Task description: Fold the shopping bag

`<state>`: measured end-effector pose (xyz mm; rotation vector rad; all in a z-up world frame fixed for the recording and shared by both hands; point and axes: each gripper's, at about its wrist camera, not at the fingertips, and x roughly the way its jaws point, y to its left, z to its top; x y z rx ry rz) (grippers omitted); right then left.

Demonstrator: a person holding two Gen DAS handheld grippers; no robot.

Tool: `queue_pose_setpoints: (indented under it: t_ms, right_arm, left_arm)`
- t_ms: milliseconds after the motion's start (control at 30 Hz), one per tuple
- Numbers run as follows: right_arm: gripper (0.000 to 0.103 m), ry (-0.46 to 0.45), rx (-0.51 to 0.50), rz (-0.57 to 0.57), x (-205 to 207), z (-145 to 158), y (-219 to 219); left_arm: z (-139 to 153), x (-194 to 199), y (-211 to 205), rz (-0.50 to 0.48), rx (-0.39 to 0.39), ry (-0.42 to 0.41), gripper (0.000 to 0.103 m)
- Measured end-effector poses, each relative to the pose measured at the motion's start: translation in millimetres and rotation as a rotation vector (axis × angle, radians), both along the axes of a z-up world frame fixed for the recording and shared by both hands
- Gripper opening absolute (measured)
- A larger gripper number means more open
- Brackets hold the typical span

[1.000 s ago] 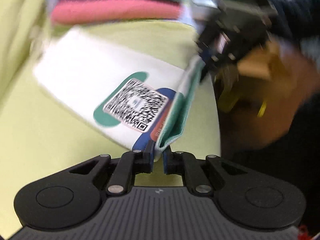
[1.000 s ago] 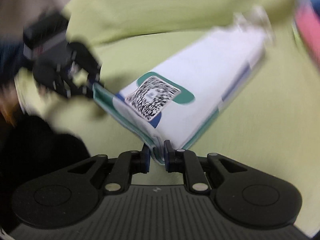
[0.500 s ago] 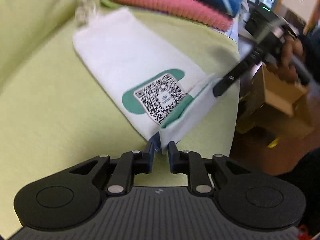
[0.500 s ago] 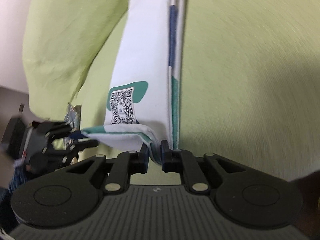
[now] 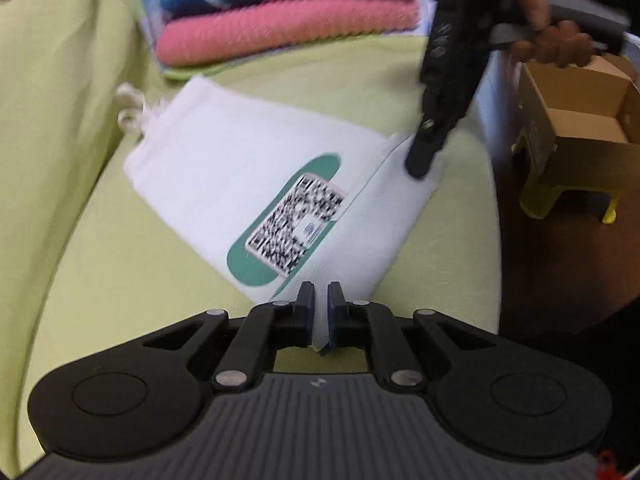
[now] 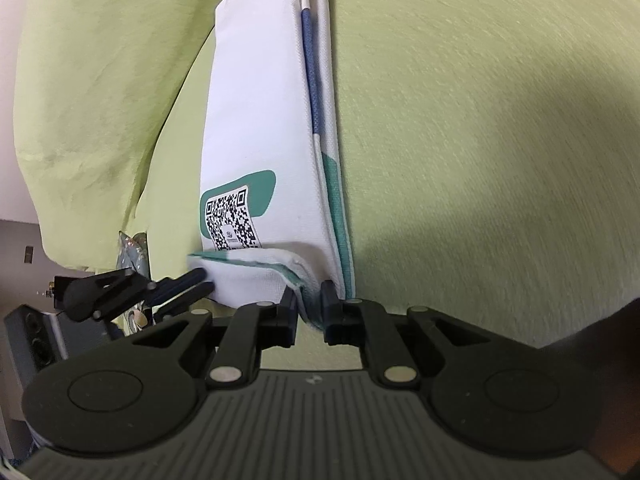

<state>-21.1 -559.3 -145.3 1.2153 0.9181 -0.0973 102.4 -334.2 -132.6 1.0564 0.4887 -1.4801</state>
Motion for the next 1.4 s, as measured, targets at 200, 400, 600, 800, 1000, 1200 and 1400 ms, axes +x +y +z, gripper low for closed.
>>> queue_pose_setpoints:
  t_ms: [200, 400, 600, 800, 1000, 1200, 1400]
  right_arm:
    - [0.011, -0.053, -0.158, -0.037, -7, 17, 24]
    - [0.023, -0.056, -0.846, -0.021, -24, 70, 115]
    - [0.009, -0.140, -1.348, 0.163, -29, 74, 196]
    - [0.001, -0.079, -1.366, 0.238, 0, 42, 178]
    - [0.000, -0.082, -1.166, 0.241, 10, 40, 139]
    - [0.000, -0.117, -0.915, 0.160, 8, 35, 99]
    - [0.000, -0.106, -0.908, 0.159, 6, 32, 98]
  left_arm:
    - [-4, 11, -7, 0.079, -0.006, 0.080, 0.008]
    - [-3, 11, -8, 0.095, -0.007, 0.090, 0.008]
    - [-5, 10, -10, 0.098, -0.008, 0.082, 0.008]
    - [-5, 8, -9, 0.095, -0.016, 0.071, 0.008]
    - [-5, 11, -7, 0.088, -0.030, 0.087, 0.008]
    - [-8, 9, 1, 0.067, -0.080, 0.064, 0.008]
    - [-12, -32, 42, -0.233, -0.145, -0.334, 0.016]
